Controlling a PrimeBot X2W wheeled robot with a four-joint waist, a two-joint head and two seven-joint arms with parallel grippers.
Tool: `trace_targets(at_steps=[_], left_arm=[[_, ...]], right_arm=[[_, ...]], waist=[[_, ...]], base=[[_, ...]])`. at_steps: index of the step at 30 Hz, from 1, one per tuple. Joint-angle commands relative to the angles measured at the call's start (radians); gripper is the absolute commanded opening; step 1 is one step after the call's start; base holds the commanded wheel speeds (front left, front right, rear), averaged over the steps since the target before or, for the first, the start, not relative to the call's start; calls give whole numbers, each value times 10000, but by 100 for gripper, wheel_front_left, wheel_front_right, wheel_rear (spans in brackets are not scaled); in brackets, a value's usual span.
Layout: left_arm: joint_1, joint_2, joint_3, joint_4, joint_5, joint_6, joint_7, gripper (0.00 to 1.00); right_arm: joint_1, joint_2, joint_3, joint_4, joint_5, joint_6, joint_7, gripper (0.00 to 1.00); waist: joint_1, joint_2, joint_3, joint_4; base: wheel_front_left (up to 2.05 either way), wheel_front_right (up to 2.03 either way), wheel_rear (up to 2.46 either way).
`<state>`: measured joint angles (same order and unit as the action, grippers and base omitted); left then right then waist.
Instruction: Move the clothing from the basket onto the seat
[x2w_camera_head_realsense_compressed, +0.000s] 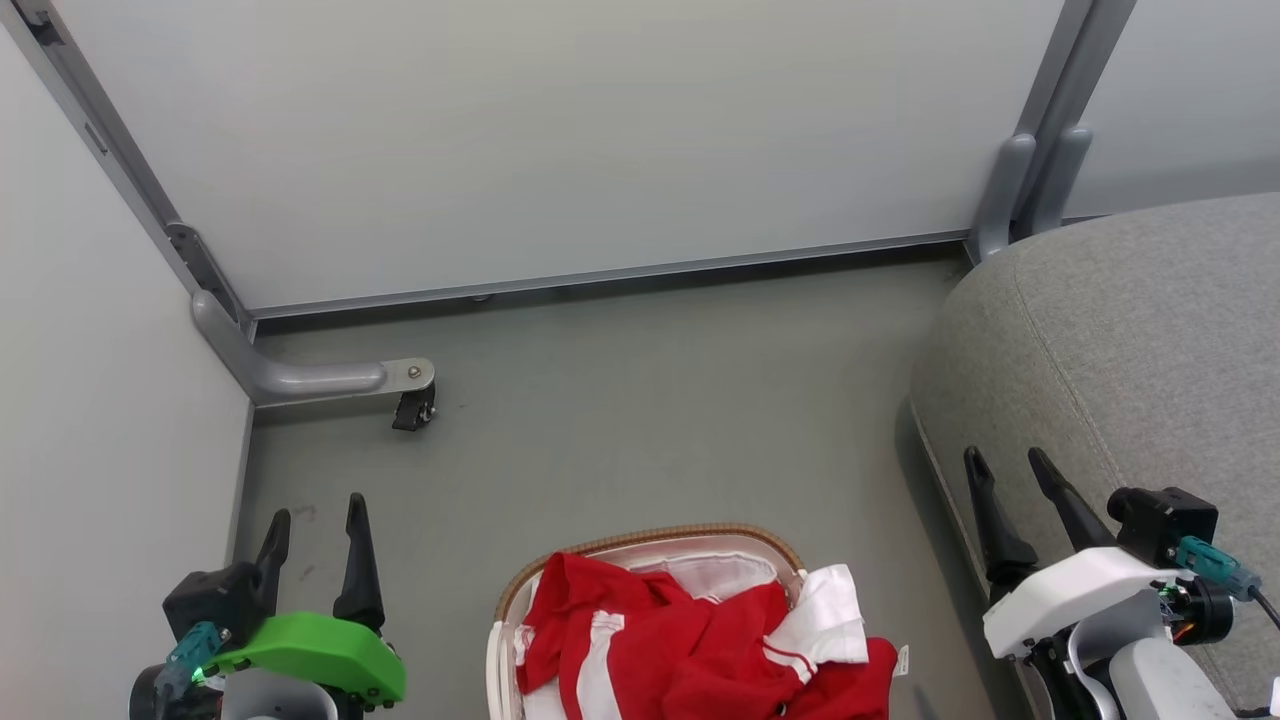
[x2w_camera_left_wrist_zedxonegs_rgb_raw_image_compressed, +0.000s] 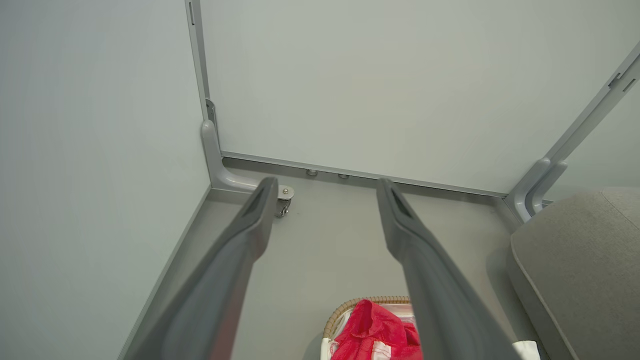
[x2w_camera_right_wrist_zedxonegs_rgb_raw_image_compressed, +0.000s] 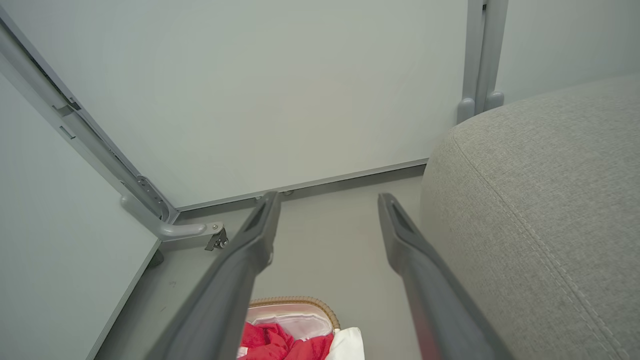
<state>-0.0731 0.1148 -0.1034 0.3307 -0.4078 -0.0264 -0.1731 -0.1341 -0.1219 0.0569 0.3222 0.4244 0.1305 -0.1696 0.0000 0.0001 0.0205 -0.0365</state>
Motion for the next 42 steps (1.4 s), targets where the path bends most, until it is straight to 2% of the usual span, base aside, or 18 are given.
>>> trace_targets(at_steps=[1,32,42], left_arm=[[-57,22,7,-41,329,-38,-93,100],[419,-492,457,134,2862,-270,-744,100],[-161,-575,223,506,3431,-626,-912,100]], right_arm=[[-53,-17,-45,-103,-306,2,-135,100],[182,203,-179,106,-2746,3,-778,100],[-361,264,1,-90,-3358,2,-954,100]], waist=[[0,-1,-8,-14],[0,-1,118,-239],[0,-1,1240,-726]], base=[[0,0,0],[0,0,0],[0,0,0]])
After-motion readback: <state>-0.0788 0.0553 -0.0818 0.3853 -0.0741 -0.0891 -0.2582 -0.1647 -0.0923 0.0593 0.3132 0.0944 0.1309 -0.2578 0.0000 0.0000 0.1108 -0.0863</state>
